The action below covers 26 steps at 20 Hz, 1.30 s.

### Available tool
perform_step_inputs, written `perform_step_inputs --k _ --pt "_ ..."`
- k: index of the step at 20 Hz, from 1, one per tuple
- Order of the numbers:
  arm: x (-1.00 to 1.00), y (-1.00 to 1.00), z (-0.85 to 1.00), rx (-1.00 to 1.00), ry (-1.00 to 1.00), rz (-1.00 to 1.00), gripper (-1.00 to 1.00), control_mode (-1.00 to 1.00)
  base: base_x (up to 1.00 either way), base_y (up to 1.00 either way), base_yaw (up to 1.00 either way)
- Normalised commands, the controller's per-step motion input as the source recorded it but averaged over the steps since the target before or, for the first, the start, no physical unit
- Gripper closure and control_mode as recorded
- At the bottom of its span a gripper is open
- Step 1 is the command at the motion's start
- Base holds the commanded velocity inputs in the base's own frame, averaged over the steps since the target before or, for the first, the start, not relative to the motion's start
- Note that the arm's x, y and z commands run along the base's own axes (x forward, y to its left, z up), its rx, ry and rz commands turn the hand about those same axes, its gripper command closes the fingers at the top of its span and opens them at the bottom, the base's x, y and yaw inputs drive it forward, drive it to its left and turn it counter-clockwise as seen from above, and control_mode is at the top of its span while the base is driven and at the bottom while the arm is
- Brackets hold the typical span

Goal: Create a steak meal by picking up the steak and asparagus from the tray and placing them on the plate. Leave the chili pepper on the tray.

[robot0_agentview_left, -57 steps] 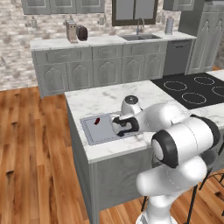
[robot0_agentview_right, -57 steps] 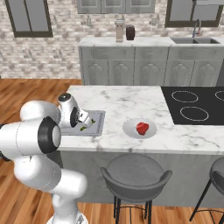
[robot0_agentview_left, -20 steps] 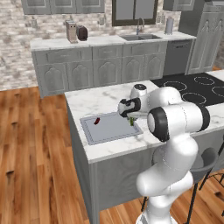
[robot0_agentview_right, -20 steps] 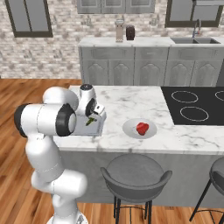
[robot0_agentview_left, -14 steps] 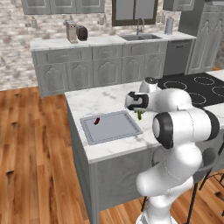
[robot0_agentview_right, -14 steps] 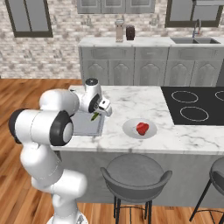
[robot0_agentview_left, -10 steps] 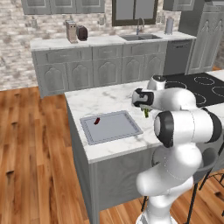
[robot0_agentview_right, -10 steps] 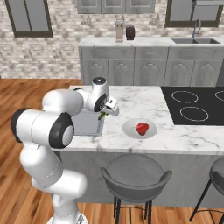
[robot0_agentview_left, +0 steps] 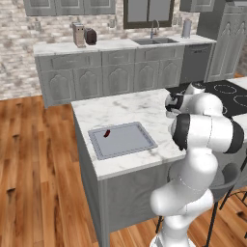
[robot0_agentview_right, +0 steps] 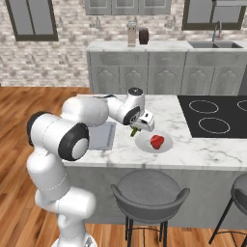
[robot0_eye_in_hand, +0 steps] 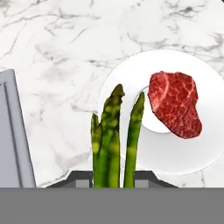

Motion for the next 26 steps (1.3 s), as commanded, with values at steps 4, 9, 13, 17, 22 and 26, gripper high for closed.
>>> perform_step_inputs --k 4,9,13,17,22,26 --pt "0.00 -0.53 -0.23 0.00 0.06 0.11 1.00 -1.00 0.00 0.00 0.00" --pt "0.16 -0.10 -0.39 0.00 0.05 0.14 1.00 -1.00 0.00 0.00 0.00" --pt "0.33 -0.11 -0.47 0.00 0.03 0.15 1.00 -1.00 0.00 0.00 0.00" --pt "0.36 -0.09 -0.50 0.00 0.02 0.14 1.00 -1.00 0.00 0.00 0.00" --pt "0.39 -0.02 -0.40 0.00 0.02 0.11 1.00 -1.00 0.00 0.00 0.00" --pt "0.45 0.00 -0.11 0.00 0.00 0.05 -1.00 -1.00 0.00 0.00 0.00"
